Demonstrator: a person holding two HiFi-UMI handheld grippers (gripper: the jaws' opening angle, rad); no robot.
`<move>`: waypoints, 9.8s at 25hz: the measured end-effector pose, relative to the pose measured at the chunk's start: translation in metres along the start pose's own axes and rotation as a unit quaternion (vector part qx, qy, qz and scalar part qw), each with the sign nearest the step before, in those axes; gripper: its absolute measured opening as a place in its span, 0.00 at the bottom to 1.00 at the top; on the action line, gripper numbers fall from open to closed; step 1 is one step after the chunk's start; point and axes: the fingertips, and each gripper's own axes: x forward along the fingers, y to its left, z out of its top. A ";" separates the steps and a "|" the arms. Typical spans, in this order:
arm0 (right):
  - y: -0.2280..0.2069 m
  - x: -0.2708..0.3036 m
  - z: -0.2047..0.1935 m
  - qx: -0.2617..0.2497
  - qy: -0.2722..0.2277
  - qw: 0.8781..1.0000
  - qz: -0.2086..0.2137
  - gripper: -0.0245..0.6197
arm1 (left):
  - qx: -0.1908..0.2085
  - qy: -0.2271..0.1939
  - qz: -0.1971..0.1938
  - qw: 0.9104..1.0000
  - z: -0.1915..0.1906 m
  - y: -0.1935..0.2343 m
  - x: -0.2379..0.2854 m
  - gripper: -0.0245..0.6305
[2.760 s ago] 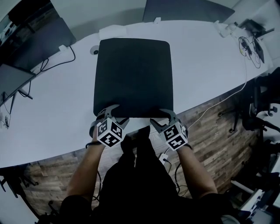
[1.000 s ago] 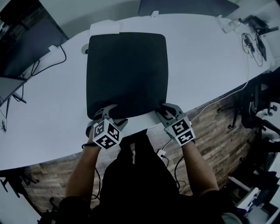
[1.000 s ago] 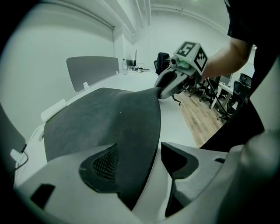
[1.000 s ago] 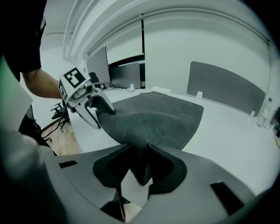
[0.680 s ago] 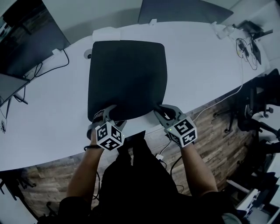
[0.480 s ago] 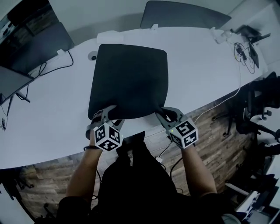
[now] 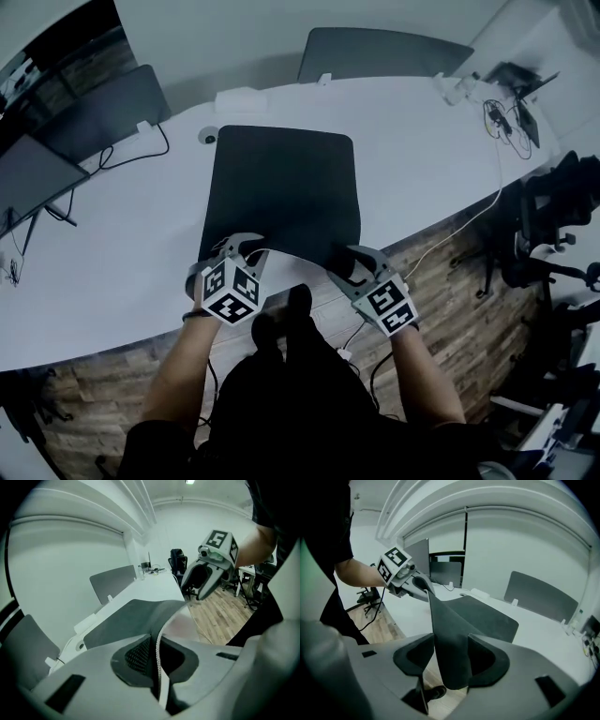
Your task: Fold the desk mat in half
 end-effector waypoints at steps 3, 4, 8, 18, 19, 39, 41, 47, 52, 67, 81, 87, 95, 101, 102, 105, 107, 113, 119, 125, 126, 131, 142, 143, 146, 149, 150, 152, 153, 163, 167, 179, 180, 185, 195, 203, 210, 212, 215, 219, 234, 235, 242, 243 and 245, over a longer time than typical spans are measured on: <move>0.034 0.008 0.017 -0.044 -0.006 0.999 0.006 0.41 | 0.002 -0.010 -0.010 1.000 0.019 -0.004 -0.009 0.07; 0.043 0.012 0.023 -0.060 -0.007 0.998 0.001 0.43 | 0.002 -0.016 -0.016 1.000 0.026 -0.007 -0.012 0.07; 0.058 0.021 0.037 -0.098 0.005 0.994 -0.037 0.45 | 0.003 -0.035 -0.029 0.999 0.045 -0.013 -0.028 0.07; 0.045 0.004 0.047 -0.131 0.031 0.986 -0.104 0.22 | 0.056 -0.021 -0.043 0.997 0.032 -0.034 -0.054 0.07; 0.046 0.002 0.048 -0.135 0.035 0.986 -0.094 0.08 | 0.065 -0.019 -0.043 0.997 0.027 -0.034 -0.056 0.08; 0.010 0.011 0.051 -0.124 0.075 0.989 -0.018 0.07 | 0.032 -0.003 0.025 0.999 -0.028 0.027 -0.078 0.13; -0.002 0.018 0.053 -0.132 0.075 0.988 -0.016 0.07 | 0.016 -0.007 0.029 0.999 -0.026 0.037 -0.074 0.13; -0.042 0.038 0.058 -0.156 0.075 0.985 -0.003 0.07 | -0.042 0.000 0.041 0.998 -0.022 0.077 -0.056 0.21; -0.070 0.052 0.067 -0.183 0.066 0.981 0.011 0.07 | -0.088 0.008 0.056 0.994 -0.018 0.105 -0.040 0.22; -0.123 0.124 0.088 -0.232 0.051 0.968 0.078 0.07 | -0.215 0.076 0.111 0.967 -0.045 0.162 -0.002 0.19; -0.166 0.187 0.073 -0.235 0.075 0.961 0.125 0.08 | -0.266 0.139 0.121 0.946 -0.074 0.189 0.061 0.19; -0.164 0.213 0.065 -0.239 0.100 0.955 0.144 0.09 | -0.284 0.157 0.105 0.940 -0.096 0.191 0.071 0.19; -0.163 0.240 0.056 -0.242 0.137 0.949 0.146 0.11 | -0.294 0.163 0.088 0.938 -0.121 0.191 0.084 0.23; -0.167 0.250 0.051 -0.233 0.159 0.948 0.150 0.14 | -0.297 0.166 0.076 0.937 -0.126 0.194 0.089 0.26; -0.168 0.251 0.052 -0.229 0.160 0.948 0.151 0.15 | -0.300 0.165 0.074 0.937 -0.126 0.195 0.088 0.26; -0.170 0.251 0.052 -0.216 0.160 0.950 0.158 0.17 | -0.306 0.162 0.073 0.935 -0.126 0.196 0.087 0.27; -0.172 0.251 0.053 -0.205 0.156 0.952 0.163 0.17 | -0.306 0.158 0.076 0.936 -0.125 0.198 0.087 0.27; -0.176 0.253 0.055 -0.188 0.159 0.955 0.162 0.19 | -0.318 0.165 0.073 0.931 -0.122 0.203 0.082 0.27; -0.197 0.250 0.068 -0.169 0.135 0.971 0.102 0.27 | -0.326 0.167 0.083 0.927 -0.123 0.204 0.080 0.29; -0.222 0.213 0.078 -0.153 0.091 0.983 0.033 0.24 | -0.340 0.152 0.114 0.921 -0.126 0.208 0.078 0.26; -0.226 0.203 0.073 -0.136 0.090 0.986 0.026 0.25 | -0.342 0.149 0.120 0.920 -0.126 0.209 0.077 0.24; -0.229 0.153 0.012 -0.002 0.139 0.989 0.047 0.33 | -0.350 0.125 0.138 0.918 -0.118 0.218 0.070 0.18; -0.230 0.124 -0.044 0.176 0.141 0.973 0.046 0.36 | -0.344 0.120 0.143 0.920 -0.111 0.225 0.072 0.15; -0.230 0.123 -0.046 0.203 0.139 0.968 0.051 0.36 | -0.343 0.116 0.142 0.921 -0.109 0.226 0.073 0.15; -0.222 0.114 -0.046 0.256 0.144 0.953 0.068 0.36 | -0.336 0.115 0.136 0.925 -0.107 0.225 0.078 0.15; -0.217 0.114 -0.052 0.265 0.133 0.952 0.078 0.34 | -0.334 0.123 0.136 0.925 -0.108 0.223 0.082 0.15; -0.218 0.114 -0.055 0.265 0.126 0.953 0.075 0.34 | -0.336 0.126 0.137 0.923 -0.109 0.223 0.083 0.15; -0.218 0.116 -0.053 0.268 0.116 0.954 0.069 0.34 | -0.341 0.127 0.138 0.921 -0.112 0.222 0.084 0.15; -0.218 0.117 -0.051 0.268 0.114 0.954 0.069 0.34 | -0.344 0.126 0.139 0.920 -0.113 0.221 0.085 0.15; -0.213 0.124 -0.037 0.231 0.113 0.965 0.052 0.34 | -0.341 0.106 0.150 0.922 -0.106 0.229 0.083 0.15; -0.213 0.123 -0.031 0.218 0.098 0.970 0.046 0.34 | -0.341 0.119 0.144 0.921 -0.110 0.229 0.088 0.15; -0.204 0.111 0.031 0.144 0.004 0.988 0.061 0.25 | -0.298 0.096 0.185 0.931 -0.078 0.228 0.055 0.20; -0.202 0.110 0.034 0.140 0.000 0.988 0.066 0.24 | -0.300 0.090 0.180 0.933 -0.073 0.222 0.053 0.20; -0.170 0.112 0.037 0.097 -0.011 0.989 0.108 0.22 | -0.304 0.069 0.148 0.939 -0.055 0.179 0.051 0.20; -0.105 0.111 0.029 0.028 0.011 0.987 0.160 0.22 | -0.292 0.074 0.104 0.948 -0.036 0.124 0.049 0.18; -0.080 0.109 0.006 0.018 0.060 0.992 0.106 0.15 | -0.248 0.097 0.065 0.962 -0.057 0.101 0.053 0.15; -0.077 0.121 -0.005 0.034 0.088 0.995 0.015 0.13 | -0.198 0.086 0.046 0.975 -0.074 0.094 0.066 0.15; -0.078 0.125 -0.009 0.040 0.092 0.995 0.001 0.11 | -0.187 0.081 0.042 0.978 -0.075 0.093 0.069 0.15; -0.080 0.125 -0.007 0.058 0.084 0.994 -0.025 0.11 | -0.200 0.053 0.042 0.977 -0.068 0.097 0.060 0.15; -0.073 0.096 0.019 0.089 0.028 0.993 -0.068 0.12 | -0.221 -0.002 0.051 0.974 -0.050 0.098 0.017 0.15; 0.024 -0.048 0.105 0.126 -0.111 0.975 -0.144 0.09 | -0.225 -0.135 0.047 0.964 -0.028 0.071 -0.130 0.15; 0.026 -0.056 0.111 0.126 -0.118 0.973 -0.152 0.08 | -0.226 -0.141 0.050 0.963 -0.027 0.071 -0.136 0.15; 0.039 -0.082 0.144 0.112 -0.159 0.972 -0.133 0.04 | -0.238 -0.164 0.078 0.954 -0.019 0.077 -0.170 0.15; 0.044 -0.082 0.148 0.104 -0.164 0.974 -0.120 0.04 | -0.237 -0.165 0.080 0.954 -0.018 0.078 -0.173 0.15; 0.051 -0.083 0.154 0.091 -0.175 0.975 -0.105 0.04 | -0.234 -0.167 0.086 0.954 -0.013 0.078 -0.180 0.15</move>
